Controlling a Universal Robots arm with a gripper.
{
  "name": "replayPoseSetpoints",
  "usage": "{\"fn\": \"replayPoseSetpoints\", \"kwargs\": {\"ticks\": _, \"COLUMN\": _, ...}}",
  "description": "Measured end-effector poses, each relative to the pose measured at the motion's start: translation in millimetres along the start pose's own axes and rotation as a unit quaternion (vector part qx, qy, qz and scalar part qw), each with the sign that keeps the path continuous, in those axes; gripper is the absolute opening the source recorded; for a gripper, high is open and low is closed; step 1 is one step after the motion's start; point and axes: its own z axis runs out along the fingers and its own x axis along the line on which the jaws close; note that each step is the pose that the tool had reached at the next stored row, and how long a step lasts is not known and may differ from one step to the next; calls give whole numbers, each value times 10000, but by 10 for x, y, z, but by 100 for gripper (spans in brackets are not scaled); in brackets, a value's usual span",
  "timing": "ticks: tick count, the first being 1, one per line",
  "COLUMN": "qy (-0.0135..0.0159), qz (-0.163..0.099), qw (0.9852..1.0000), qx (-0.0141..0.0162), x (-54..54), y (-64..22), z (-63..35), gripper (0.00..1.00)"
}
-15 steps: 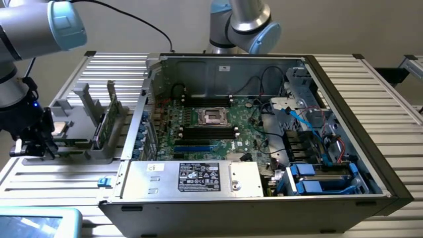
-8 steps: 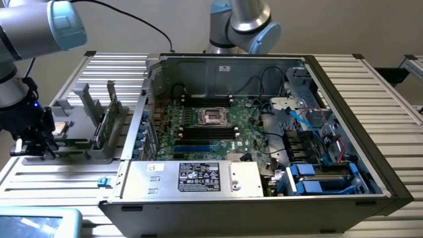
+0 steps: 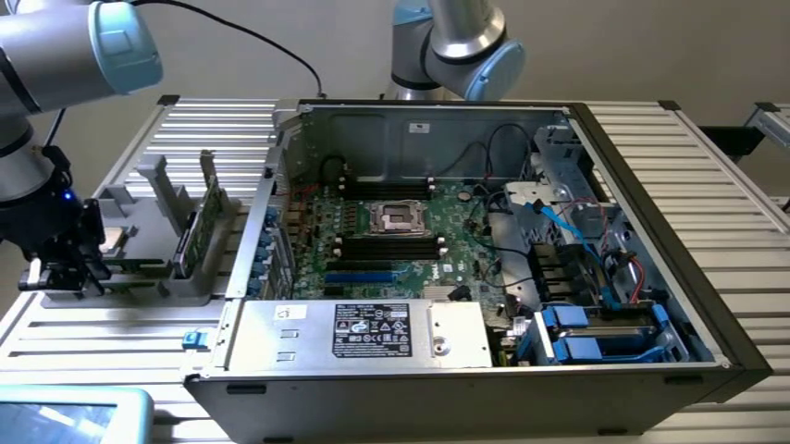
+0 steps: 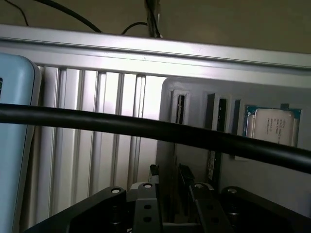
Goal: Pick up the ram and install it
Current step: 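Pick up the ram and move it above insertion slot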
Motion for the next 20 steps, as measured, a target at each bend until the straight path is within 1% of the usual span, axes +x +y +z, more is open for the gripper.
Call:
{"fn": "replayPoseSetpoints", "kwargs": {"ticks": 5, "qy": -9, "qz": 53, "qw": 10000, "qx": 1, "x": -26, "y": -4, "z": 53, "gripper": 29}}
{"fn": "replayPoseSetpoints", "kwargs": {"ticks": 14, "qy": -46, "qz": 77, "qw": 10000, "qx": 4, "x": -32, "y": -5, "z": 60, "gripper": 29}}
{"fn": "replayPoseSetpoints", "kwargs": {"ticks": 16, "qy": -51, "qz": 78, "qw": 10000, "qx": 4, "x": -32, "y": -5, "z": 61, "gripper": 27}}
{"fn": "replayPoseSetpoints", "kwargs": {"ticks": 17, "qy": -52, "qz": 79, "qw": 10000, "qx": 4, "x": -33, "y": -5, "z": 61, "gripper": 20}}
{"fn": "replayPoseSetpoints", "kwargs": {"ticks": 20, "qy": -55, "qz": 78, "qw": 10000, "qx": 4, "x": -32, "y": -5, "z": 61, "gripper": 20}}
